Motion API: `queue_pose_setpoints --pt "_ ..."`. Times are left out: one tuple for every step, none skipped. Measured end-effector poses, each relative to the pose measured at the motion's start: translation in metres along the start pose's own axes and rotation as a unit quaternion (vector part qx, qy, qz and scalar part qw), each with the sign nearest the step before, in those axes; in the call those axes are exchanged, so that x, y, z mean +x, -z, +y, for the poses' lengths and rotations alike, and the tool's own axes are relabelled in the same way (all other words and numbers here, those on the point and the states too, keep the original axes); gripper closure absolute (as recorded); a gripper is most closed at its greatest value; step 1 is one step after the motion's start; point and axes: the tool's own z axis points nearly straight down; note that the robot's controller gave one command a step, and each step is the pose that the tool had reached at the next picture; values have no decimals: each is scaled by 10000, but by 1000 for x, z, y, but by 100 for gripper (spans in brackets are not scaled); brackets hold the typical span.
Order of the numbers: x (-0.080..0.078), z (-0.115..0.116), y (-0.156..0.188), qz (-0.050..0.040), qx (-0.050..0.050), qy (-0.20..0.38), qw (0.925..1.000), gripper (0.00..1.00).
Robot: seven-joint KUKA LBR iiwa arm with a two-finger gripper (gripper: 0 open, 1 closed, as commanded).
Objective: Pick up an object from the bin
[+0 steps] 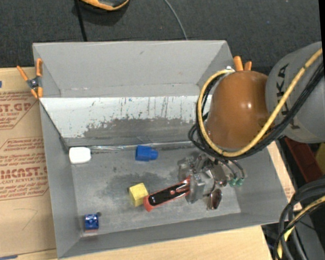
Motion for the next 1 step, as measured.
queue_pose_setpoints --pt "0 -5 45 35 -6 73 10000 100"
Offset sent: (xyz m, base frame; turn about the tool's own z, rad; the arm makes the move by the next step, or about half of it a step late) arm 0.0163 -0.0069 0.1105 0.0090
